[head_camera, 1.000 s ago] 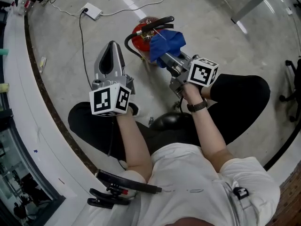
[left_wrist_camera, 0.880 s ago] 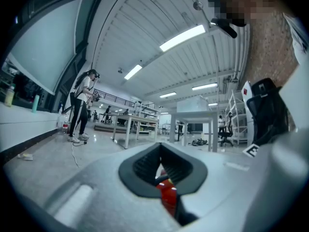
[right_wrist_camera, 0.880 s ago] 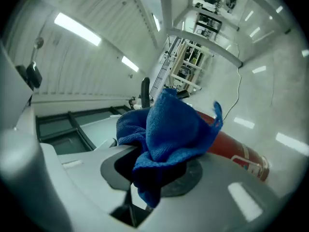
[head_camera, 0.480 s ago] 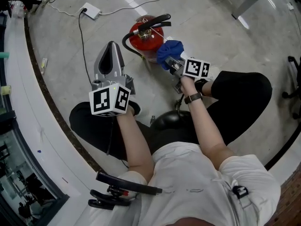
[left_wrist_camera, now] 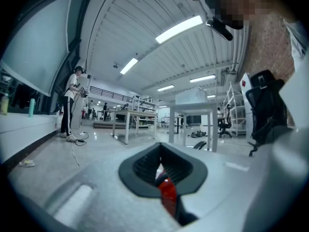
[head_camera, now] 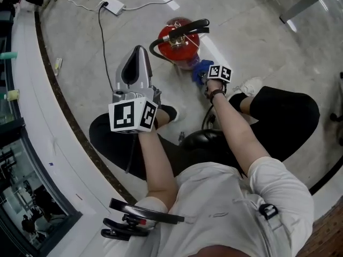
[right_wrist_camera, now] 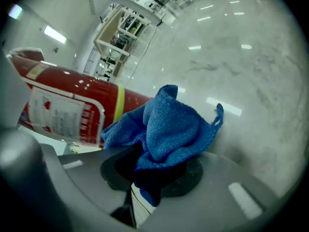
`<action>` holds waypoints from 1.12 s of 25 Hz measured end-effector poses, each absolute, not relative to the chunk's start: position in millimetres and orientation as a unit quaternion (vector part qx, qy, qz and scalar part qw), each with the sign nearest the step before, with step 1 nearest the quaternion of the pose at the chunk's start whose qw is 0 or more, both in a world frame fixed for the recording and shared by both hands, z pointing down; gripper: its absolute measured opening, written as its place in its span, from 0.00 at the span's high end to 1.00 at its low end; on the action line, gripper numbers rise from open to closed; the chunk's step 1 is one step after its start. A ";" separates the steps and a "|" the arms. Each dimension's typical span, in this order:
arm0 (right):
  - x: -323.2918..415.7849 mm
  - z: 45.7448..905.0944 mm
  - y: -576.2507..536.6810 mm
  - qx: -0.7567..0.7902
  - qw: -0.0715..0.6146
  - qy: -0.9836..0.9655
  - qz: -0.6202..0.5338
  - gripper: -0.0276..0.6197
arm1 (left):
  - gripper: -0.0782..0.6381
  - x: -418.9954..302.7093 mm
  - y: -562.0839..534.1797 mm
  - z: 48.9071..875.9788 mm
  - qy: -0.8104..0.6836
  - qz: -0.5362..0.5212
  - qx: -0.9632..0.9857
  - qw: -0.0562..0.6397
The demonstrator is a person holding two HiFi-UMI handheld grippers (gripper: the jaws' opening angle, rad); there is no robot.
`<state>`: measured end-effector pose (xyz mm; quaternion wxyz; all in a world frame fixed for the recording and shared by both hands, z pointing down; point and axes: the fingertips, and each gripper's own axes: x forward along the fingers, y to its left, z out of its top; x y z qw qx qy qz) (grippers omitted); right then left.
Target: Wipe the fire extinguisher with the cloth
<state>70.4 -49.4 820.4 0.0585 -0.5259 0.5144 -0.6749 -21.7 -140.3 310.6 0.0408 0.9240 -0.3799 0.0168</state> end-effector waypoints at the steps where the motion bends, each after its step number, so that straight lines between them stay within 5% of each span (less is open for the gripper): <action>1: 66.7 832.6 -45.7 -0.519 0.039 0.511 -0.684 0.82 | 0.89 -21.3 -143.9 307.7 -0.382 0.021 0.923 0.043; 8: 98.8 800.0 -57.2 -0.517 0.040 0.514 -0.683 0.81 | 0.89 -10.0 -182.6 286.1 -0.370 0.009 0.929 0.026; 19: 121.7 442.0 -103.6 -0.406 0.260 0.730 -0.484 0.81 | 0.89 5.8 -216.2 278.5 -0.359 0.002 0.933 0.036; 24: 122.1 449.5 -109.3 -0.368 0.317 0.710 -0.509 0.82 | 0.89 7.7 -215.6 275.0 -0.356 0.000 0.934 0.033; 28: 125.8 529.3 -115.4 -0.421 0.248 0.680 -0.547 0.82 | 0.89 11.6 -217.7 277.6 -0.356 -0.001 0.934 0.036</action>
